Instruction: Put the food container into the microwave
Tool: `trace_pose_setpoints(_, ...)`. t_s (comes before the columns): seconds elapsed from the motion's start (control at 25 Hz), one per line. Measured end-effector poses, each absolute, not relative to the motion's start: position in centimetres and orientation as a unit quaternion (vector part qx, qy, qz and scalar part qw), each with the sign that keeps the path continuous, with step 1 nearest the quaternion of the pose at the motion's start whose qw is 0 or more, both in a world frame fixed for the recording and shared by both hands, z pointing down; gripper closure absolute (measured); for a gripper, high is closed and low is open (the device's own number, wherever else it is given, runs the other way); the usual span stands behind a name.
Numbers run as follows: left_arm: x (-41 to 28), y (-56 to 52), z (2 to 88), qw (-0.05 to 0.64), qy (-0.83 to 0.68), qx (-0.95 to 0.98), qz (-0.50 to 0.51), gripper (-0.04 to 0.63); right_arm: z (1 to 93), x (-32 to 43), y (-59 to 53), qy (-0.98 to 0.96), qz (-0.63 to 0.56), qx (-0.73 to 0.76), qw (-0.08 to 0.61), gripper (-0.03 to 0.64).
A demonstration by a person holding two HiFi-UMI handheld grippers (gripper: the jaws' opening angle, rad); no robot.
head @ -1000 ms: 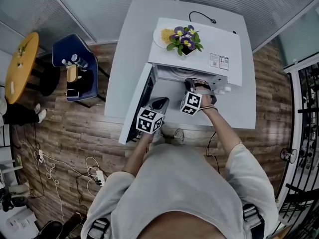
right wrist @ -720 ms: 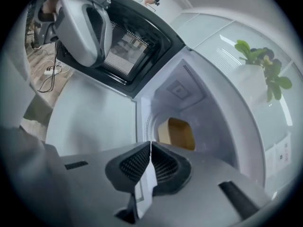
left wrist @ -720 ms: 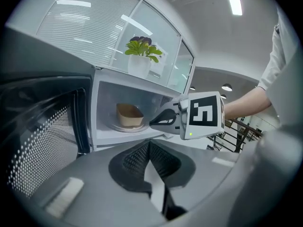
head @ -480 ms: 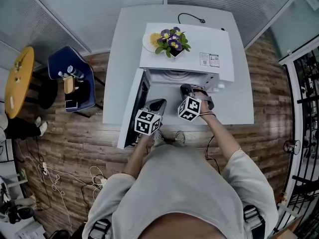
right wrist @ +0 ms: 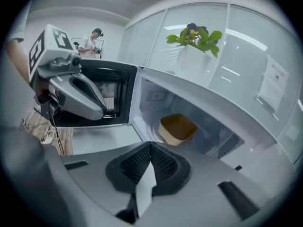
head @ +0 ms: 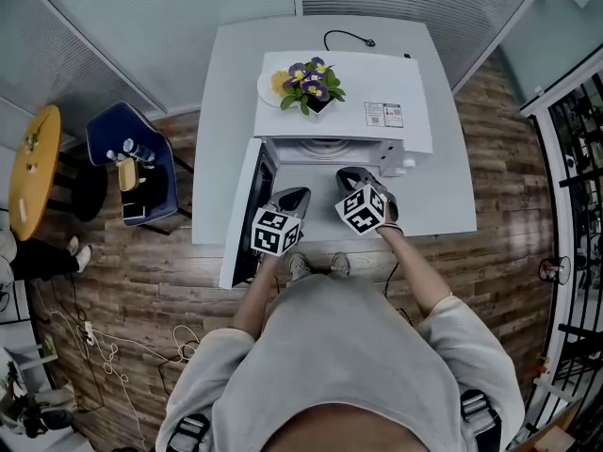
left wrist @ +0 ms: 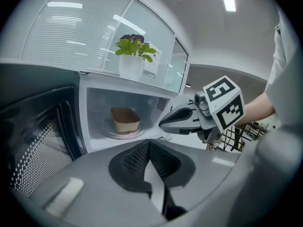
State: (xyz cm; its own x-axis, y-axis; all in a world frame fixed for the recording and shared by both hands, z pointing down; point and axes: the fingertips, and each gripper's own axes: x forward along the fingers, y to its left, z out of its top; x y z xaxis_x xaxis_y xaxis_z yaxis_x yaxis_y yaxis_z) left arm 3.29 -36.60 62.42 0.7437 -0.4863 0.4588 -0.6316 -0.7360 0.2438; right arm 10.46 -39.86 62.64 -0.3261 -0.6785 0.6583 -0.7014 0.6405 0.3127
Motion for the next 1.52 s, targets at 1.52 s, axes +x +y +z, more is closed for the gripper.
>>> trace_pose_setpoints(1.52,4.5,-37.5,62.3,0.185,-0.291,0.919,0.193,0.584,61.2,22.6,-33.5,-0.735,0.151,0.612,0.252,0.603)
